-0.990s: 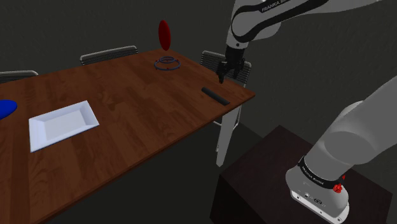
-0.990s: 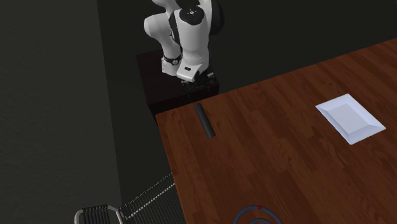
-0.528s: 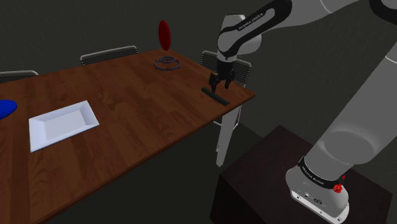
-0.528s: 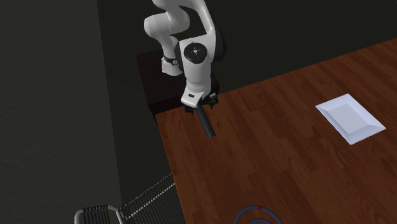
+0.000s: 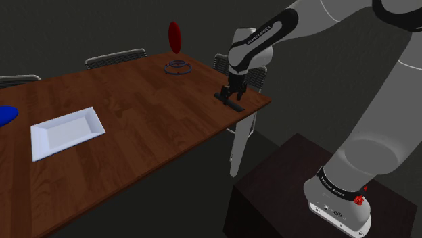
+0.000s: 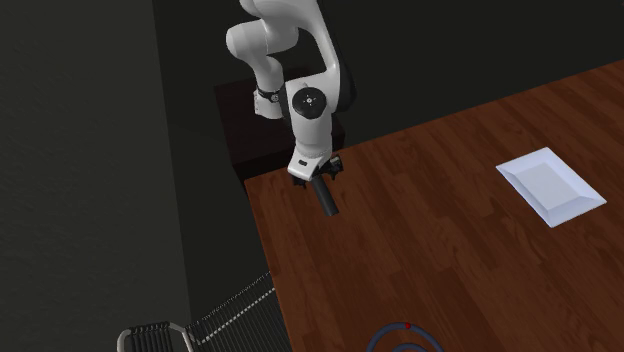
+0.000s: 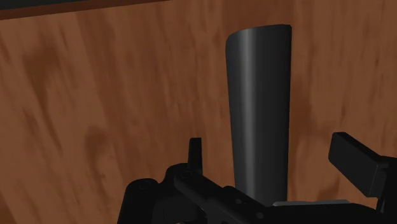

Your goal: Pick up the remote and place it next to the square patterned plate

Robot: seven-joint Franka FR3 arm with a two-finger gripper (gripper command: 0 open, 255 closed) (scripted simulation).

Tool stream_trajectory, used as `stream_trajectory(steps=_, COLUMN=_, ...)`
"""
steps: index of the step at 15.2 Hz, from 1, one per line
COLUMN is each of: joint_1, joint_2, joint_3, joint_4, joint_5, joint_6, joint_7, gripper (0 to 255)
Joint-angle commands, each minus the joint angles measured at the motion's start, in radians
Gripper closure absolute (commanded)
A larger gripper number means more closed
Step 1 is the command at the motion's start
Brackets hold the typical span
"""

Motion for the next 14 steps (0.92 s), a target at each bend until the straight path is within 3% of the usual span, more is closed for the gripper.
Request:
stream_trajectory(steps=1, joint_1=0.0, joint_2=0.004, joint_3=0.0, joint_4=-0.001, joint_5=0.001, joint_6=0.005, joint_7=-0.001, gripper=0)
stream_trajectory(steps=7, joint_1=0.0, joint_2=0.004, joint_3=0.0, joint_4=-0.001, joint_5=0.001, joint_6=0.005, joint_7=-0.001, gripper=0)
stream_trajectory(steps=8, joint_1=0.0, joint_2=0.004, joint_3=0.0, joint_4=-0.001, joint_5=0.001, joint_6=0.005, joint_7=-0.001, gripper=255)
stream_trajectory(steps=14, joint_1=-0.001, joint_2=0.005, joint_3=0.0, joint_4=-0.001, joint_5=0.001, joint_6=0.007, joint_7=-0.002, gripper=255)
